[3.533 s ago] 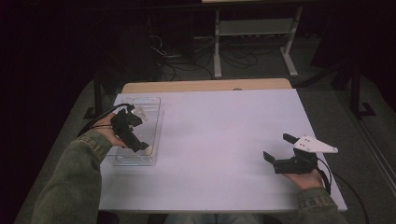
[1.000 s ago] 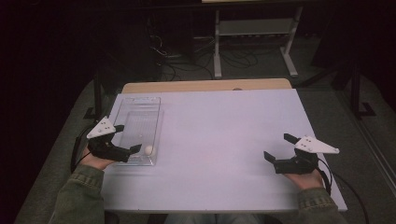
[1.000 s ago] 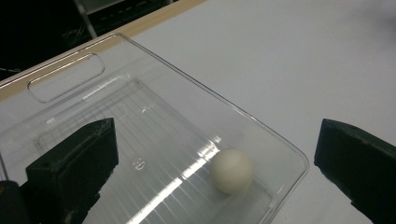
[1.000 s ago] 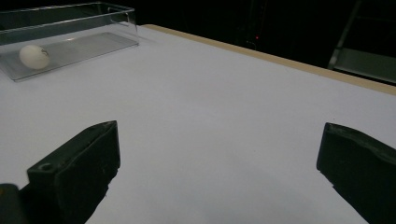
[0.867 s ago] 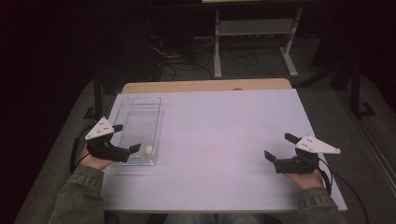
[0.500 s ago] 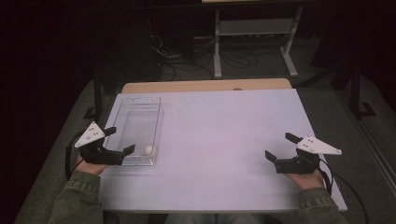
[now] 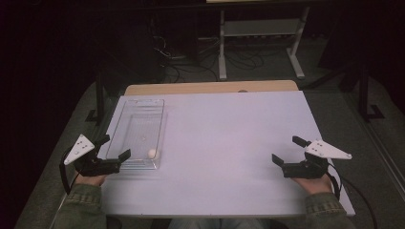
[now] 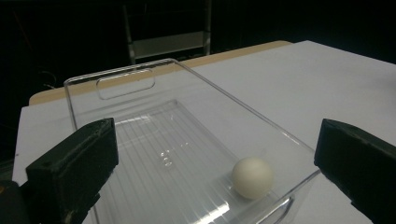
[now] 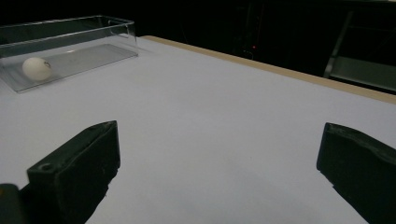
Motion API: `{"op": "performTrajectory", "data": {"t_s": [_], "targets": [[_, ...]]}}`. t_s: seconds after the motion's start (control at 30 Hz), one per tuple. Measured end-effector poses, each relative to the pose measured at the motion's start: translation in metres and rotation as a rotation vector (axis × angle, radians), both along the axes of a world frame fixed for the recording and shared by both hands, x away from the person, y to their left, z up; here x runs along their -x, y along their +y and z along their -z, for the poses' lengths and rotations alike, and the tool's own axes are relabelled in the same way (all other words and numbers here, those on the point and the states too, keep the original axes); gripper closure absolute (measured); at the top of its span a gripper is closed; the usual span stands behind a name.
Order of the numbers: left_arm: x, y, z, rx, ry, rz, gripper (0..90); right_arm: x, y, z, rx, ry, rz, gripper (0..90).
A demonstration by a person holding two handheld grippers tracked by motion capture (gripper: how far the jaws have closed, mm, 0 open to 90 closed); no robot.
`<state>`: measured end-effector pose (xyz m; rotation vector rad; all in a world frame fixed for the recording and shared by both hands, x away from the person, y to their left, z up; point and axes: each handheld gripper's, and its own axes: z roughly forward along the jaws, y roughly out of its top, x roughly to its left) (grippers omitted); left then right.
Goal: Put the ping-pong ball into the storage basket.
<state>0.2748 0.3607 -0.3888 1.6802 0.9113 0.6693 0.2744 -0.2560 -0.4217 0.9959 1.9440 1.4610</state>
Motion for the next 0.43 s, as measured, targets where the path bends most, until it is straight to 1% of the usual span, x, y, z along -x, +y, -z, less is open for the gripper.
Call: {"op": "performTrajectory", "data": {"t_s": [0.1,0.13,0.27,0.33,0.43], "targets": [[0.0074,0.0052,0.0049,0.067,-0.033,-0.034,0.0,0.0008,-0.0012,0.0007,-0.012,0.004,0.006,0.0],[0.0089,0.0066,0.0052,0.079,-0.042,-0.044,0.0,0.001,-0.0021,0.001,-0.014,0.005,0.005,0.0],[0.0117,0.0088,0.0061,0.077,-0.077,-0.097,0.0,0.002,-0.0041,0.0014,-0.028,0.009,0.008,0.0],[0.0112,0.0097,0.0068,0.073,-0.081,-0.102,0.0,0.0022,-0.0048,0.0017,-0.035,0.01,0.009,0.0],[0.0097,0.0099,0.0078,0.069,-0.081,-0.096,0.0,0.0021,-0.005,0.0027,-0.037,0.014,0.005,0.0]]}}
